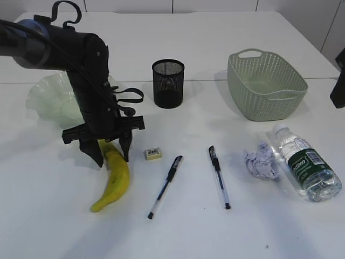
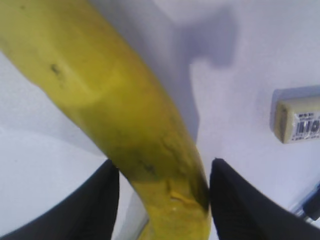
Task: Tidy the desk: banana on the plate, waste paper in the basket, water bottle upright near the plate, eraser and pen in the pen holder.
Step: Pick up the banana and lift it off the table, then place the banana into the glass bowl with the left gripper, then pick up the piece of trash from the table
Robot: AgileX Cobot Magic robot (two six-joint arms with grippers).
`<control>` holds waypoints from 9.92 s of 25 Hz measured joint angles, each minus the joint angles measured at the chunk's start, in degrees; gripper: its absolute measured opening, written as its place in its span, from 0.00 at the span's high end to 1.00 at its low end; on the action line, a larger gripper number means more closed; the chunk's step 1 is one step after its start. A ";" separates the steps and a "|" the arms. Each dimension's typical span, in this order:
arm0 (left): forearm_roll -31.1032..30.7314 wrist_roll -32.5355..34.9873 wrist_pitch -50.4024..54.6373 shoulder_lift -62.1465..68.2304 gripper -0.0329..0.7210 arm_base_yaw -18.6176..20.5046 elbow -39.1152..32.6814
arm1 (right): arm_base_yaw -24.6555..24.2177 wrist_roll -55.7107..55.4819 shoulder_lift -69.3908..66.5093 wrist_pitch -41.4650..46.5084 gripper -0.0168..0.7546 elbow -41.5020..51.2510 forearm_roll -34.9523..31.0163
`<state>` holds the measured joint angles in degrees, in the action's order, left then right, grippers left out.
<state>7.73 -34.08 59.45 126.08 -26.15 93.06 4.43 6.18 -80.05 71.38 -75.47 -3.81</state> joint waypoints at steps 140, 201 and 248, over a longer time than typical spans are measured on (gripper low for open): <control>-10.46 24.89 -7.34 7.83 0.61 16.23 25.96 | 0.00 -0.12 0.00 -1.39 0.44 0.00 0.11; -25.74 22.68 -0.06 -24.52 0.58 16.45 25.96 | 0.00 -0.12 0.00 -2.11 0.44 4.78 -4.87; -26.47 25.11 13.02 -46.31 0.61 16.45 26.17 | 6.25 1.18 -26.47 -25.63 0.40 5.10 -3.93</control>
<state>-18.74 -8.96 72.47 79.77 -9.70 119.23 10.69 7.36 -106.52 45.75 -70.37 -7.74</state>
